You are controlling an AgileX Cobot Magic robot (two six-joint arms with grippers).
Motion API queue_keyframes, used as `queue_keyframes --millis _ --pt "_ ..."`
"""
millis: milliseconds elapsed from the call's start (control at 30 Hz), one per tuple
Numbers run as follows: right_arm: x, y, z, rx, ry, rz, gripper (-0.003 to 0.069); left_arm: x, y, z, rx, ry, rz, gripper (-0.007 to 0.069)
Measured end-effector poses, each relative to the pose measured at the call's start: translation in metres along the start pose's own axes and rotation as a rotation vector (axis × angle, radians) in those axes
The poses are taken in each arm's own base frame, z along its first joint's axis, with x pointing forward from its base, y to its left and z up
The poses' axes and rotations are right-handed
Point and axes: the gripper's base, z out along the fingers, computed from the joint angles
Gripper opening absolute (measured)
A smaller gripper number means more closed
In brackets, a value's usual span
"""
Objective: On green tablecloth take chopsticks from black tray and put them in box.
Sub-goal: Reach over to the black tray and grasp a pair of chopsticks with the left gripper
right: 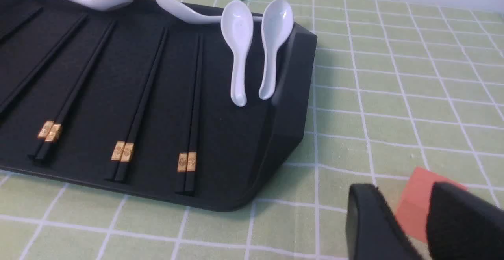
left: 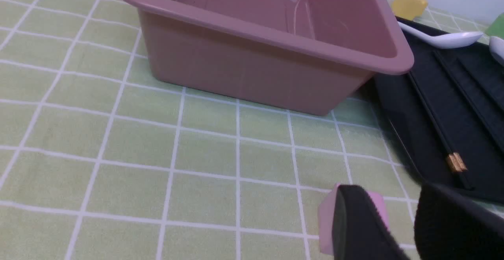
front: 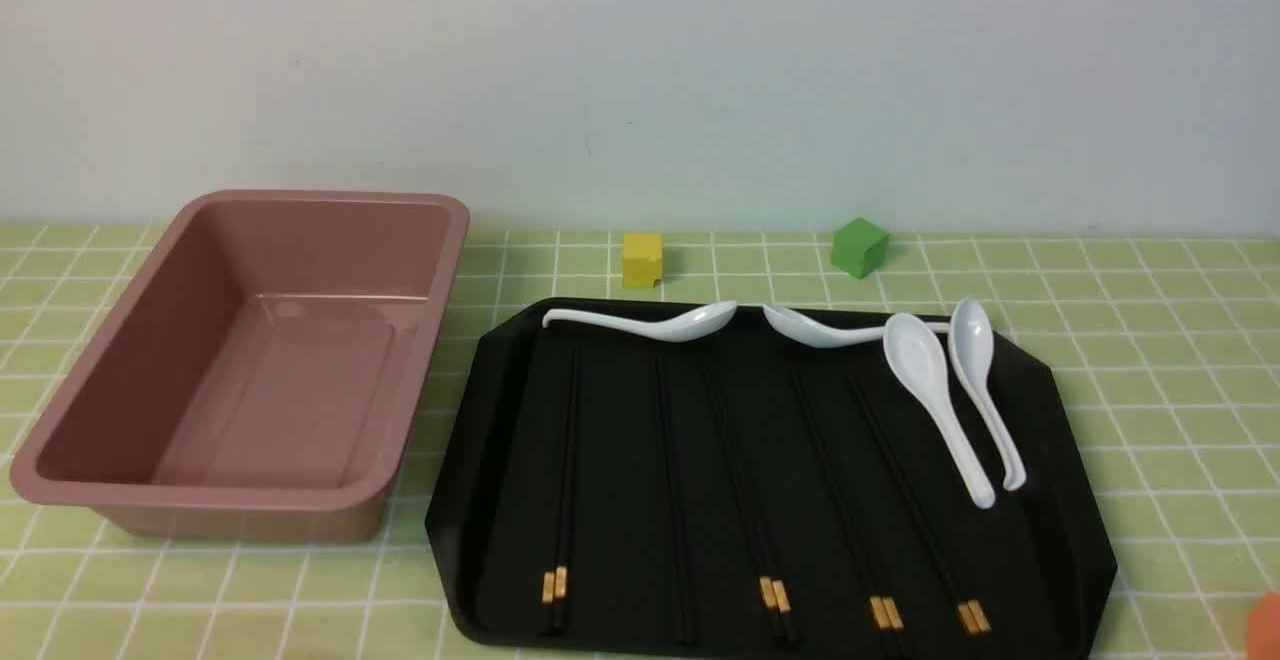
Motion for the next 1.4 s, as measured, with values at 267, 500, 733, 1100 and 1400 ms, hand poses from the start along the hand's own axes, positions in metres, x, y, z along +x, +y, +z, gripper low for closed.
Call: queue_keyframes --millis 267,500,733,1100,1400 --pt "0.0000 0.0000 0.0000 0.000 0.000 0.000 0.0239 0.0000 0.0000 0.0000 0.000 0.000 0.000 0.0238" --pt "0.0000 0.0000 0.0000 0.000 0.000 0.000 0.0239 0.0000 0.0000 0.0000 0.000 0.000 0.000 0.0238" --pt "0.0000 0.0000 0.0000 0.000 0.000 0.000 0.0239 0.0000 0.0000 0.0000 0.000 0.000 0.000 0.0238" --pt "0.0000 0.0000 0.0000 0.000 0.000 0.000 0.0239 0.0000 0.0000 0.0000 0.000 0.000 0.000 0.0238" --pt "0.0000 0.0000 0.0000 0.000 0.000 0.000 0.0239 -0.0020 -0.0004 0.0000 0.005 -0.022 -0.007 0.0238"
